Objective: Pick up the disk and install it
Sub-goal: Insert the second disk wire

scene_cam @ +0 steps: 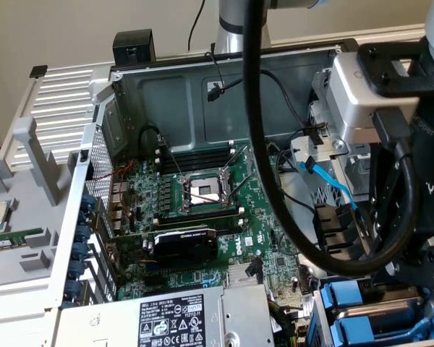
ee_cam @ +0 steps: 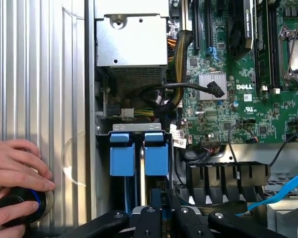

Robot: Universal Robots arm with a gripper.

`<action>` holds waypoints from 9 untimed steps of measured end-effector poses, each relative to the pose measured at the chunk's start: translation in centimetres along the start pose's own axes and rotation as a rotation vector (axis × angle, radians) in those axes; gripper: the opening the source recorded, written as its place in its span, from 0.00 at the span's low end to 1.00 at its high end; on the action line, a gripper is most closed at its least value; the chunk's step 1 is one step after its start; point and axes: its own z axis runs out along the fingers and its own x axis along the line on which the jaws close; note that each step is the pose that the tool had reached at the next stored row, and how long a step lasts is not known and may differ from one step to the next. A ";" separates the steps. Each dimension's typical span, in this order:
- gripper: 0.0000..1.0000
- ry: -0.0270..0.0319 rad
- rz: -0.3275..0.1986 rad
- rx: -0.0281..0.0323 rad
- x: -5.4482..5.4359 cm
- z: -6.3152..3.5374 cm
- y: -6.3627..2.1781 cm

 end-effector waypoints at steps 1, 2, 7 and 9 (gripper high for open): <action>0.16 -0.0005 0.000 0.0001 0.0 -0.02 0.00; 0.16 -0.0031 0.000 0.0003 0.0 -0.03 0.00; 0.16 -0.0140 -0.001 -0.0001 0.1 -0.01 0.00; 0.16 -0.0162 -0.001 -0.0002 0.2 -0.02 0.00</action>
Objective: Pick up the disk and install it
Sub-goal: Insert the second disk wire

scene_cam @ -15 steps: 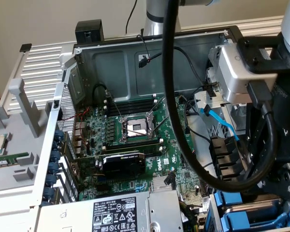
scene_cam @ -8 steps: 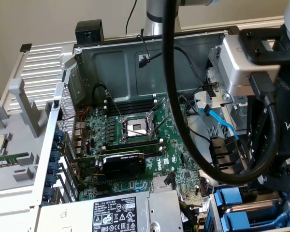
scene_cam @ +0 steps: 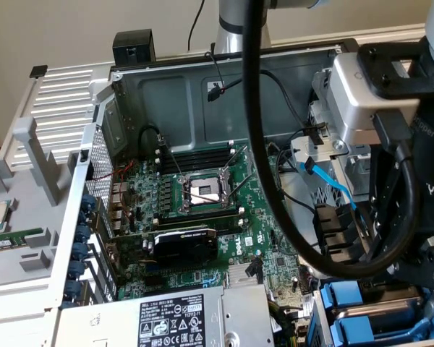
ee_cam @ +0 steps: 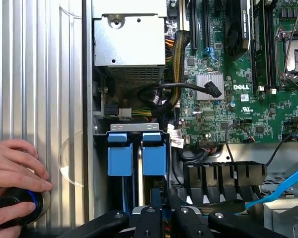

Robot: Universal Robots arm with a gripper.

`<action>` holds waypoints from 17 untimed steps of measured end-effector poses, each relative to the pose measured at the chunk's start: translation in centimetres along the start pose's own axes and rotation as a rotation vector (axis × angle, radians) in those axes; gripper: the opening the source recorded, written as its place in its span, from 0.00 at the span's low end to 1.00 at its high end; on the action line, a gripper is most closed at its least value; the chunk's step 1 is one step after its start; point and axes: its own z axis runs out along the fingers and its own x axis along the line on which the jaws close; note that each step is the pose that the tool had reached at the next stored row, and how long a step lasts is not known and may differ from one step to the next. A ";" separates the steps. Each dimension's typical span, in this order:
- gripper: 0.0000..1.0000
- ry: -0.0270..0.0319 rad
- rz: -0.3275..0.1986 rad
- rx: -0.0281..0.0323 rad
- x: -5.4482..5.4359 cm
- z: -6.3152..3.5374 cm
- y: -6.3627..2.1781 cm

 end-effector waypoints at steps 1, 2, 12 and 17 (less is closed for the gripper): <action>0.16 -0.0017 0.000 0.0001 0.0 0.01 0.00; 0.16 -0.0038 0.000 0.0002 0.1 0.01 0.00; 0.16 -0.0080 0.000 0.0016 0.1 0.22 -0.02; 0.16 -0.0066 0.000 0.0022 0.1 0.22 -0.02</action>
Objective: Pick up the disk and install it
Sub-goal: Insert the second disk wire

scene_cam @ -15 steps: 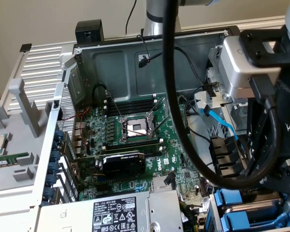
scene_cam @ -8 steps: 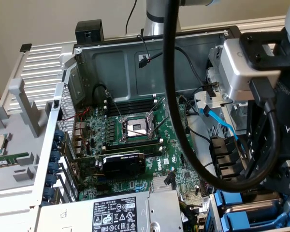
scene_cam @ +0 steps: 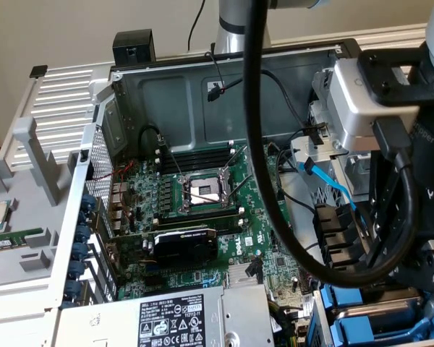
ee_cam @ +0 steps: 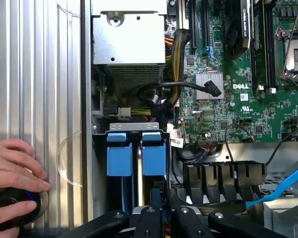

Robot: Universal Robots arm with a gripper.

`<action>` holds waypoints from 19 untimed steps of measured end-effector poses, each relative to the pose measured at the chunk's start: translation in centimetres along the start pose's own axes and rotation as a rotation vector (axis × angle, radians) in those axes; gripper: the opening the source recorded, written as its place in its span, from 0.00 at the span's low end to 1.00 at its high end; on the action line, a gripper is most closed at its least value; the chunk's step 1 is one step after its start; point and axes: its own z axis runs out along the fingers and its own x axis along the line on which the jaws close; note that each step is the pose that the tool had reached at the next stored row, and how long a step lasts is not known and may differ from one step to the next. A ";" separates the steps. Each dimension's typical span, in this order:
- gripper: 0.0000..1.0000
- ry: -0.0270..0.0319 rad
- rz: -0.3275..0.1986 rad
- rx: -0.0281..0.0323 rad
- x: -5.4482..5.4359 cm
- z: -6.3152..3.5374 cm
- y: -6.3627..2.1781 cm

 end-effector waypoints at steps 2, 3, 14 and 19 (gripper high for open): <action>0.16 0.0000 0.000 0.0000 0.0 0.01 0.00; 0.16 0.0000 0.000 0.0000 0.0 0.01 0.00; 0.16 -0.0001 0.000 0.0025 0.0 0.35 -0.02; 0.16 -0.0003 0.001 0.0047 0.0 0.49 -0.02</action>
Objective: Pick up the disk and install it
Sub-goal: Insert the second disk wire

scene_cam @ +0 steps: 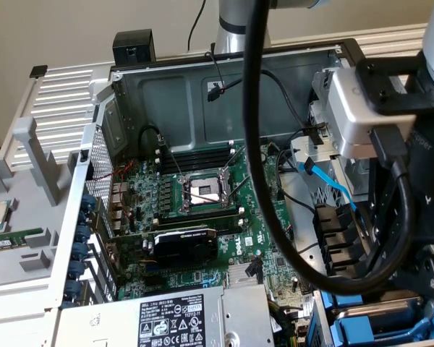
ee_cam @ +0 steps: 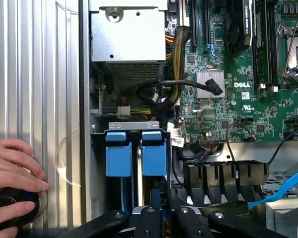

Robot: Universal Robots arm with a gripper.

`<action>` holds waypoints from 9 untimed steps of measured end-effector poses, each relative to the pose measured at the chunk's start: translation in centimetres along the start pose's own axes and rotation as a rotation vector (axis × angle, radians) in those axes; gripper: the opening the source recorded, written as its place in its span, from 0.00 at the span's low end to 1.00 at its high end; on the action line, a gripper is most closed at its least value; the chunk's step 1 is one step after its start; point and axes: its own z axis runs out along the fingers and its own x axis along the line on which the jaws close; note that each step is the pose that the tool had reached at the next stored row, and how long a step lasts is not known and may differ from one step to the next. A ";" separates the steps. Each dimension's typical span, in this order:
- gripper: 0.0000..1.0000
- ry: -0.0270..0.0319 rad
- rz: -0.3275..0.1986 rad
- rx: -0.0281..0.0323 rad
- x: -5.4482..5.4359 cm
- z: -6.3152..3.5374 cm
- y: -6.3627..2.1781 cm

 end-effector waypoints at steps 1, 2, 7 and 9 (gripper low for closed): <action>0.16 0.0000 0.000 0.0005 0.0 0.02 0.00; 0.16 0.0001 0.000 0.0008 0.0 0.03 0.00; 0.16 0.0000 0.000 0.0028 0.0 0.08 0.00; 0.16 -0.0001 0.000 0.0030 0.0 0.10 0.00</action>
